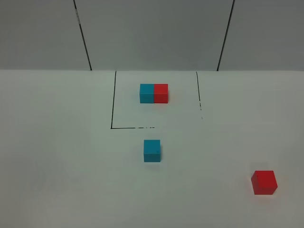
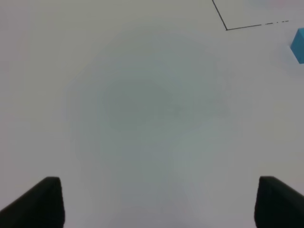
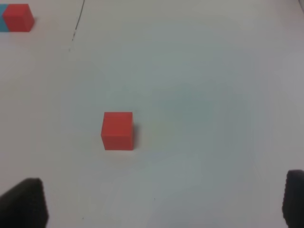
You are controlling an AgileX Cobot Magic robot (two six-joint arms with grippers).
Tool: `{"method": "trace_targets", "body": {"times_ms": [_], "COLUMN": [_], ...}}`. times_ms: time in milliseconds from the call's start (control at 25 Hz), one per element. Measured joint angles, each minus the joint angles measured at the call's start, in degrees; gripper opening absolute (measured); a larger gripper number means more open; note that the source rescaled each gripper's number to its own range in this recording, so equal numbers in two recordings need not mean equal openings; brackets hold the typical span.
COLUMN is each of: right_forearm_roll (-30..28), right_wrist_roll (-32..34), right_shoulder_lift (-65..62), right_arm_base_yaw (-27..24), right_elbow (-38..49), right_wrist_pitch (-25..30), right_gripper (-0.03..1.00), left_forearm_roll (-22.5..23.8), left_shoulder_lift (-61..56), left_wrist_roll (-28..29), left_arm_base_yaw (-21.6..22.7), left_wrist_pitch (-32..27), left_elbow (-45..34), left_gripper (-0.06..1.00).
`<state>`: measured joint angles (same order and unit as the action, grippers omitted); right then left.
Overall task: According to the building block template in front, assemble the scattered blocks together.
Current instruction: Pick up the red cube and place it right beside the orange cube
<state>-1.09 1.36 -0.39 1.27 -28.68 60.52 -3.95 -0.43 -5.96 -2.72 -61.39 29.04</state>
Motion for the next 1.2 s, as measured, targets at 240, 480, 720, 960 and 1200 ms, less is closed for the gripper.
{"method": "trace_targets", "body": {"times_ms": [240,480,720,960,1200], "right_forearm_roll": [0.00,0.00,0.00,0.00,0.00], "right_wrist_roll": [0.00,0.00,0.00,0.00,0.00], "right_shoulder_lift": [0.00,0.00,0.00,0.00,0.00], "right_arm_base_yaw": [0.00,0.00,0.00,0.00,0.00], "right_elbow": [0.00,0.00,0.00,0.00,0.00], "right_wrist_pitch": [0.00,0.00,0.00,0.00,0.00], "right_gripper": [1.00,1.00,1.00,1.00,1.00], "left_forearm_roll": [0.00,0.00,0.00,0.00,0.00], "left_shoulder_lift": [0.00,0.00,0.00,0.00,0.00], "left_wrist_roll": [0.00,0.00,0.00,0.00,0.00], "left_arm_base_yaw": [1.34,2.83,2.83,2.83,2.83], "left_wrist_pitch": [0.00,0.02,0.02,0.02,0.02], "left_elbow": [0.00,0.00,0.00,0.00,0.00], "left_gripper": [0.70,0.70,0.70,0.70,0.70]}}
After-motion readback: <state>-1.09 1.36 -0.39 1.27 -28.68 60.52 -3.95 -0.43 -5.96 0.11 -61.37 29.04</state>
